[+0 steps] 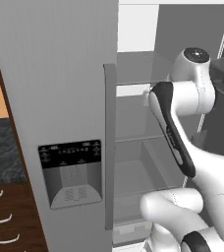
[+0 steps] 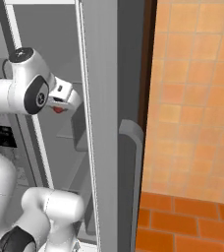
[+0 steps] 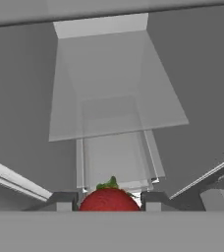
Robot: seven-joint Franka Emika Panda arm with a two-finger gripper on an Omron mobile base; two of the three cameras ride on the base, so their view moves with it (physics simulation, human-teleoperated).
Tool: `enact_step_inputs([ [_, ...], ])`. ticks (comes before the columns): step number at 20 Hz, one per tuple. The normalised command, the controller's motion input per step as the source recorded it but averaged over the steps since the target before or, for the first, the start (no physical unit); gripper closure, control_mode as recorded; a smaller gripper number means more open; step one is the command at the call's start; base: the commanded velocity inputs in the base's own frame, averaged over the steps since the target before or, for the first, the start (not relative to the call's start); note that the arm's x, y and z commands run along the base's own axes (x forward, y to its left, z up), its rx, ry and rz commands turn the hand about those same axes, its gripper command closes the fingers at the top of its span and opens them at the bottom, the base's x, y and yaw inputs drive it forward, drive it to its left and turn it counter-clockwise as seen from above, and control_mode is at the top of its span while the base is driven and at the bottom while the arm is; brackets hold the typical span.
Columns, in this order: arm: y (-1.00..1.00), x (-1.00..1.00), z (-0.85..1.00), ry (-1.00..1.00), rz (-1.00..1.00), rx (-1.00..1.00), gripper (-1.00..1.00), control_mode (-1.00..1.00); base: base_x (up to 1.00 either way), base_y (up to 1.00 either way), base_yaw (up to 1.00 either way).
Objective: Take the strawberry from the fridge and place it on top of the pancake, located on the dining counter.
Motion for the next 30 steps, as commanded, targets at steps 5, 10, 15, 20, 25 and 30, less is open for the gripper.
enact_step_inputs([
  [5,0.00,-1.00,-0.68,0.05,0.00,0.00,1.00,-1.00,0.00,0.00,0.00],
  [10,0.00,-0.83,-0.48,0.00,0.00,0.00,1.00,-1.00,0.00,0.00,0.00],
  [15,0.00,-0.35,-0.24,0.01,0.00,0.00,1.00,-1.00,0.00,0.00,0.00],
  [20,0.00,-0.02,-0.18,0.03,0.00,0.00,1.00,-1.00,0.00,0.00,0.00],
  [25,0.00,0.00,-0.03,0.02,0.00,0.00,1.00,-1.00,0.00,0.00,0.00],
  [30,0.00,-0.01,0.00,0.00,0.00,0.00,1.00,-1.00,0.00,0.00,0.00],
])
